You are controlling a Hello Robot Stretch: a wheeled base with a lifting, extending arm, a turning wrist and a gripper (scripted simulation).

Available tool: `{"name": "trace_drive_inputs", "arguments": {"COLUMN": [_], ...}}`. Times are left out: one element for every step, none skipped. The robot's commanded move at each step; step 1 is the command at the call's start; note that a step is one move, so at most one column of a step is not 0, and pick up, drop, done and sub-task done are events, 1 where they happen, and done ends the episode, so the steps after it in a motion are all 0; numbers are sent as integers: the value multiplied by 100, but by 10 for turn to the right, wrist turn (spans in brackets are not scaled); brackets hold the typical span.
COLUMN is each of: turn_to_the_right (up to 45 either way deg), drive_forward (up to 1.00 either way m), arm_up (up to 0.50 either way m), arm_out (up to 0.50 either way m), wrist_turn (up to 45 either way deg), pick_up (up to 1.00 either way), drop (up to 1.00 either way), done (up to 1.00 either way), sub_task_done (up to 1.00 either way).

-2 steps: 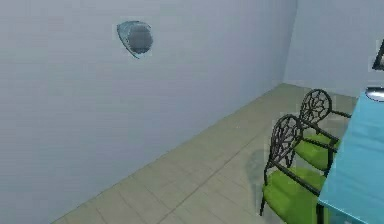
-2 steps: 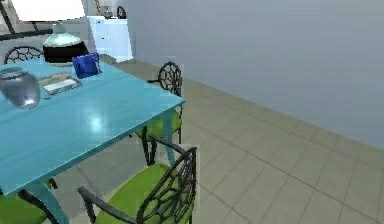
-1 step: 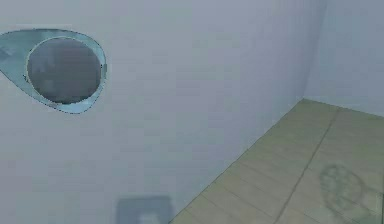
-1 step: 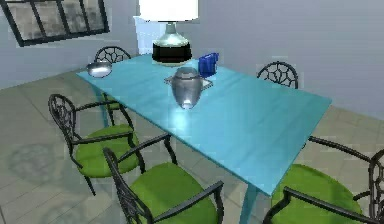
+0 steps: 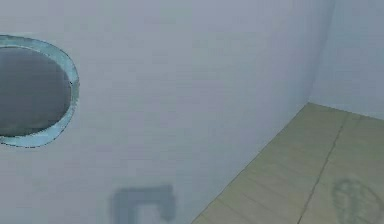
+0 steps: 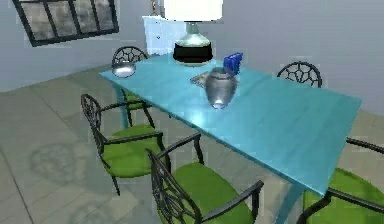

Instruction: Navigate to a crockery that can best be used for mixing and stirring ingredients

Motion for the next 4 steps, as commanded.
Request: {"name": "trace_drive_inputs", "arguments": {"turn_to_the_right": [390, 0, 450, 150], "drive_forward": [0, 90, 0, 0], "arm_up": [0, 0, 0, 0], "arm_out": [0, 0, 0, 0], "wrist_turn": [0, 0, 0, 0], "pick_up": [0, 0, 0, 0], "drop": [0, 0, 0, 0], "done": [0, 0, 0, 0], "sub_task_done": [0, 0, 0, 0]}}
